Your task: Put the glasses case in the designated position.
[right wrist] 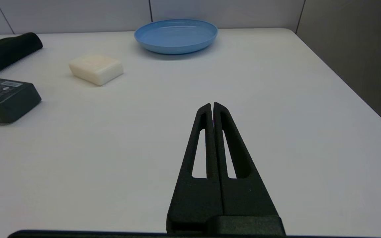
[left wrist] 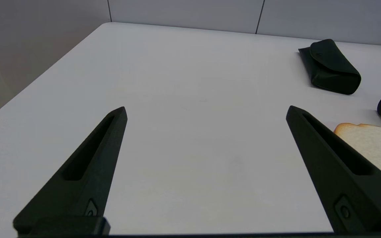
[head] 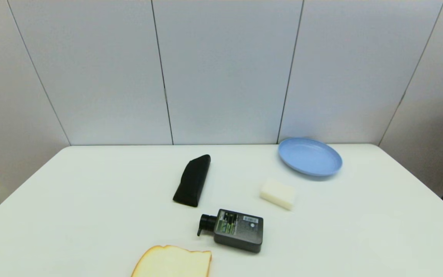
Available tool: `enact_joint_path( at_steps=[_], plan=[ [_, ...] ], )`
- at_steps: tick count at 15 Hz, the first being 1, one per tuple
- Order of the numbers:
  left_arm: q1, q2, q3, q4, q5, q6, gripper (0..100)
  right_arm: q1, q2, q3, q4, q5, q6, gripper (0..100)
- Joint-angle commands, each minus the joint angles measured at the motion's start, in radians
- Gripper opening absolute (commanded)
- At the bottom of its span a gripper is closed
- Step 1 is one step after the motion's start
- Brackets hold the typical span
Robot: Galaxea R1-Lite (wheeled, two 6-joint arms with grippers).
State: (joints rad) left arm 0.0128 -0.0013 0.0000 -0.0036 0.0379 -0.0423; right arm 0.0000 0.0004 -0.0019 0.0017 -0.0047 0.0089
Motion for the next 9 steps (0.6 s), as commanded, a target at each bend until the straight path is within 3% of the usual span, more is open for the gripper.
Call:
enact_joint_path(
  at_steps=[1,3,6,7,9],
  plan=[
    [0.001,0.001,0.000,0.002,0.000,-0.001,100,0.002,0.127,-0.076,-0.014,0.002,-0.060,0],
    [0.000,0.001,0.000,-0.001,0.000,-0.001,100,0.032,0.289,-0.211,-0.023,-0.020,-0.066,0],
    [0.000,0.001,0.000,-0.001,0.000,-0.001,100,0.124,0.629,-0.530,-0.026,-0.092,-0.061,0],
    [0.000,0.001,0.000,0.002,0.000,-0.001,100,0.146,0.734,-0.656,-0.008,-0.124,-0.060,0],
    [0.001,0.001,0.000,-0.001,0.000,-0.001,100,0.153,0.934,-0.941,0.106,-0.141,-0.060,0]
  ],
)
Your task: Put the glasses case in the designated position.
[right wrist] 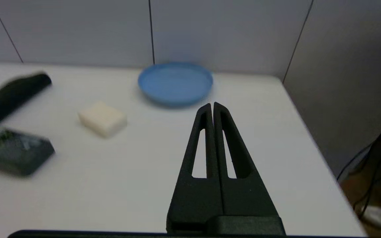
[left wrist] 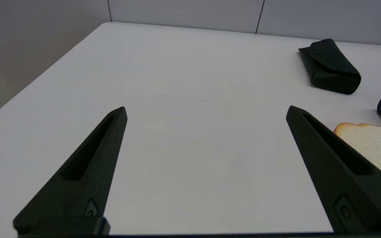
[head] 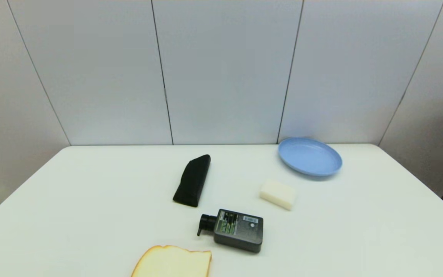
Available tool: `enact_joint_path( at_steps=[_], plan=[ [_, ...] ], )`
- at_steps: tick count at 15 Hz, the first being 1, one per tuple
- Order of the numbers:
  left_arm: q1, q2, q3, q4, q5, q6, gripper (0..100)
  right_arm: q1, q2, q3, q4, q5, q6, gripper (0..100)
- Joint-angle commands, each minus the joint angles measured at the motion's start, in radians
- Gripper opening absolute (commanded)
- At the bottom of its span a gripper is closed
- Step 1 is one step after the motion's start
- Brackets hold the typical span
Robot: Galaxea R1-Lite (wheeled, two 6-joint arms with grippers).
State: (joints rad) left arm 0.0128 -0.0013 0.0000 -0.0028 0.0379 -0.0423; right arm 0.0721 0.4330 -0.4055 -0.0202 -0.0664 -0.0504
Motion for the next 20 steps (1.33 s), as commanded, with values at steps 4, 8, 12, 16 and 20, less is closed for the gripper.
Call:
enact_joint_path(
  at_steps=[4,8,12,16,20],
  plan=[
    [0.000,0.001,0.000,0.001,0.000,-0.001,100,0.081,0.869,-1.102,0.569,-0.081,0.003,0],
    [0.000,0.001,0.000,0.001,0.000,-0.001,100,0.147,1.141,-1.408,0.931,-0.076,0.098,0],
    [0.001,0.001,0.000,0.001,0.000,-0.001,100,0.288,1.383,-1.563,0.980,-0.081,0.265,0],
    [0.000,0.001,0.000,0.001,0.000,-0.001,100,0.428,1.517,-1.561,0.962,-0.073,0.388,0],
    [0.000,0.001,0.000,-0.002,0.000,-0.001,100,0.575,1.612,-1.561,0.961,-0.072,0.606,0]
  ],
)
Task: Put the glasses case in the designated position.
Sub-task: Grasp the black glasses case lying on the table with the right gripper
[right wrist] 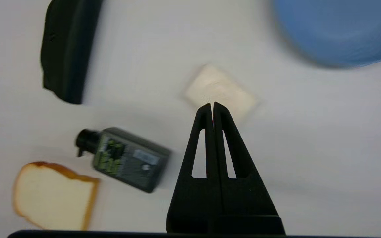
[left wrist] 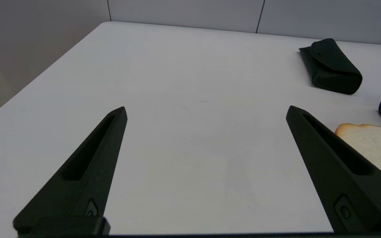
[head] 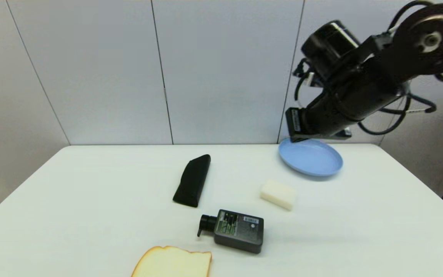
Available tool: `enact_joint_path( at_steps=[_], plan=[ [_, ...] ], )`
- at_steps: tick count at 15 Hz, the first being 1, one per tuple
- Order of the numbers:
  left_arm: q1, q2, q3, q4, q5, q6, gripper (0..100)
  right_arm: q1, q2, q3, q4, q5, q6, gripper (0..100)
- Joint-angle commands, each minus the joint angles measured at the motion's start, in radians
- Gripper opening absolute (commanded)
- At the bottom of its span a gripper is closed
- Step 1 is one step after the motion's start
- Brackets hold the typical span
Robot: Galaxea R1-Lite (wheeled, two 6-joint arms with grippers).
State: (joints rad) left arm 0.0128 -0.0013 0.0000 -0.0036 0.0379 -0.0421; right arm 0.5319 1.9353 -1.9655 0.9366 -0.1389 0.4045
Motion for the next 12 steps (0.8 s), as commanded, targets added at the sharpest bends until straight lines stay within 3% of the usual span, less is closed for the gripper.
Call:
enact_joint_path(
  at_steps=[1,5,10,11,12],
  plan=[
    [0.001,0.001,0.000,-0.001,0.000,-0.001,100,0.140,0.128,-0.001,0.001,0.001,0.172,0],
    [0.000,0.001,0.000,-0.001,0.000,-0.001,100,0.217,0.166,0.001,-0.055,-0.013,0.244,0],
    [0.001,0.001,0.000,-0.001,0.000,-0.001,100,0.220,0.159,0.002,-0.070,-0.030,0.228,0],
    [0.000,0.001,0.000,-0.001,0.000,-0.001,100,0.221,0.160,0.002,-0.070,-0.047,0.215,0],
    [0.001,0.001,0.000,-0.001,0.000,-0.001,100,0.227,0.163,0.002,-0.070,-0.099,0.203,0]
  ],
)
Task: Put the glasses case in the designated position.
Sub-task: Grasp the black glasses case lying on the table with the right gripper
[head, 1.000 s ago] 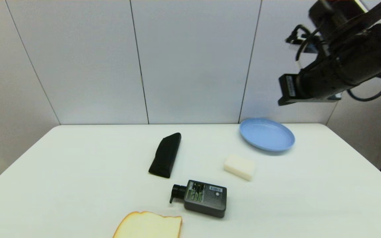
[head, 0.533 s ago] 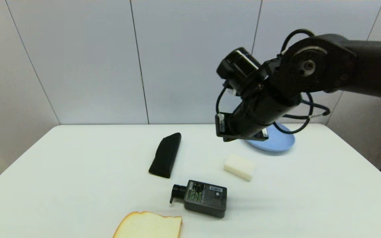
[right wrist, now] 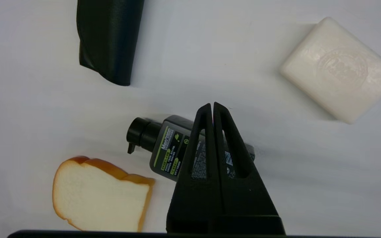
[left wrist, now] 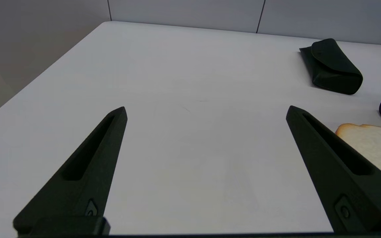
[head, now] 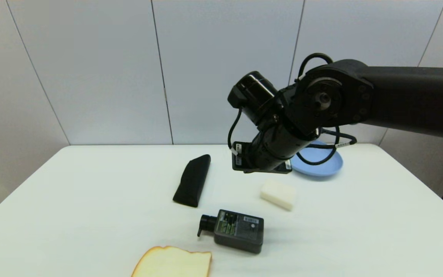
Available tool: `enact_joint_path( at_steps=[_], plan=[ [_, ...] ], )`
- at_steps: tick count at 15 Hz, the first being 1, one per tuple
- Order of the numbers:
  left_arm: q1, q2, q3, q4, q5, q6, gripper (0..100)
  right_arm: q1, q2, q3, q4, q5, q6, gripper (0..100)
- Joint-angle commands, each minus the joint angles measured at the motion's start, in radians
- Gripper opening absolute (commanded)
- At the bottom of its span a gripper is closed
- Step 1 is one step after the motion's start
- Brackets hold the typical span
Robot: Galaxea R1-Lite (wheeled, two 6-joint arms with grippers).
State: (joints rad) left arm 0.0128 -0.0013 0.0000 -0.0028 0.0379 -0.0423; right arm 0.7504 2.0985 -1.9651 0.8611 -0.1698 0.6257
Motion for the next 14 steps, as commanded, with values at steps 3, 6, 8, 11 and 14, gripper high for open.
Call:
enact_joint_path(
  at_steps=[3,6,8,11,14],
  plan=[
    [0.001,0.001,0.000,-0.002,0.000,-0.001,100,0.018,0.000,0.002,0.003,-0.111,-0.021,0],
    [0.000,0.001,0.000,0.001,0.000,-0.001,100,0.012,-0.005,0.002,-0.019,-0.111,-0.020,0],
    [0.000,0.001,0.000,-0.002,0.000,-0.001,100,0.009,-0.008,0.003,-0.025,-0.103,-0.004,0],
    [0.000,0.001,0.000,-0.002,0.000,-0.001,100,0.003,-0.012,0.003,-0.027,-0.073,-0.006,0],
    [0.001,0.001,0.000,-0.002,0.000,-0.001,100,0.004,-0.011,0.002,-0.031,-0.071,-0.004,100]
  ],
)
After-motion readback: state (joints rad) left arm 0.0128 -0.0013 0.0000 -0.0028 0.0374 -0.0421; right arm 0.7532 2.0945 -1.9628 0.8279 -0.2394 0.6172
